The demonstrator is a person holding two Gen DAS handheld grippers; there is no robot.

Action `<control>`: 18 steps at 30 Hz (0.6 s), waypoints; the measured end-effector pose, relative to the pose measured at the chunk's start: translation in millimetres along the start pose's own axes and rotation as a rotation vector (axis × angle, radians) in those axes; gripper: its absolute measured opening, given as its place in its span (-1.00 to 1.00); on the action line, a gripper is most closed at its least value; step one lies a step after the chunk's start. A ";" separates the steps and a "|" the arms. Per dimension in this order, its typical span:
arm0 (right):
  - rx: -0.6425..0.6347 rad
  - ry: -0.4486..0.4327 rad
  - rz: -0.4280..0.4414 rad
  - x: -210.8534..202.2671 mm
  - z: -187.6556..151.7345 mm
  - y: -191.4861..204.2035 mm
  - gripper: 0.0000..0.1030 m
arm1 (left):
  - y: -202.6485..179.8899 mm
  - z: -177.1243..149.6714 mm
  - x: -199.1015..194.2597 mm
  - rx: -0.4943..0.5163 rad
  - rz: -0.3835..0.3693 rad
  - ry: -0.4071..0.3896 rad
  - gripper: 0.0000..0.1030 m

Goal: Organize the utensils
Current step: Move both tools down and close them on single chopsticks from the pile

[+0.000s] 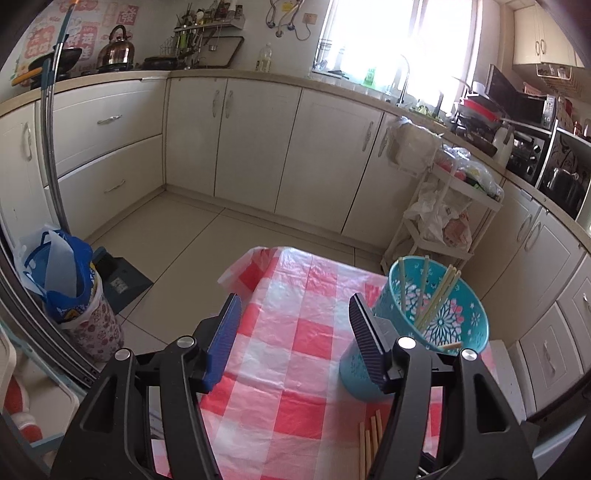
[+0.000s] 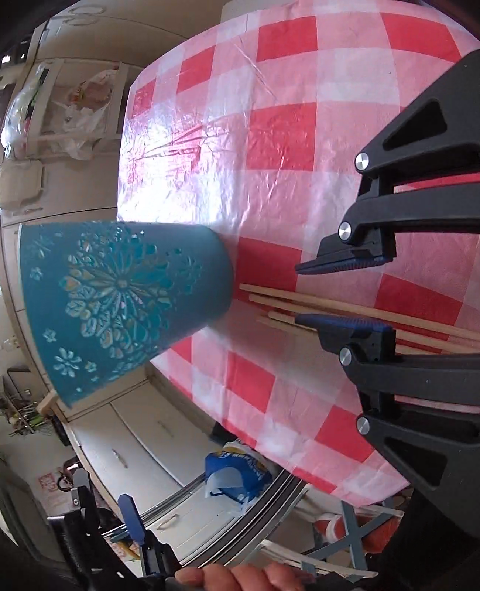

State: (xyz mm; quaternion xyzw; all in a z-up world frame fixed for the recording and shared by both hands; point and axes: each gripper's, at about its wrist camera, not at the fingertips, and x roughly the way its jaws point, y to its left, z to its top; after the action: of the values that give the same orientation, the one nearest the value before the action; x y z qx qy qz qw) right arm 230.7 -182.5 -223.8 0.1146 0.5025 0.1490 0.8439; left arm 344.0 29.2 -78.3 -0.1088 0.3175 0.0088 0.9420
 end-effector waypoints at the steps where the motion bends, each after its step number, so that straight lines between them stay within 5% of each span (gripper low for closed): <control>1: -0.012 0.008 -0.015 4.4 0.4 3.6 -0.57 | -0.3 -5.5 0.7 0.007 0.000 0.015 0.12; 9: -0.128 0.029 -0.142 22.7 -7.5 11.3 -0.80 | -9.1 -59.7 17.4 0.070 -0.007 0.195 0.14; 18: -0.061 0.132 -0.129 -6.6 -23.5 -24.9 -0.83 | -54.7 -140.2 50.3 0.256 -0.088 0.426 0.13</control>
State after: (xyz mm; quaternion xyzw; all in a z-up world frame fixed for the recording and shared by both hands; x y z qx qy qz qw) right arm 210.4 -207.1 -238.0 0.0461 0.5587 0.1167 0.8198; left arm 305.3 -56.4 -206.3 -0.0016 0.5024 -0.0956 0.8594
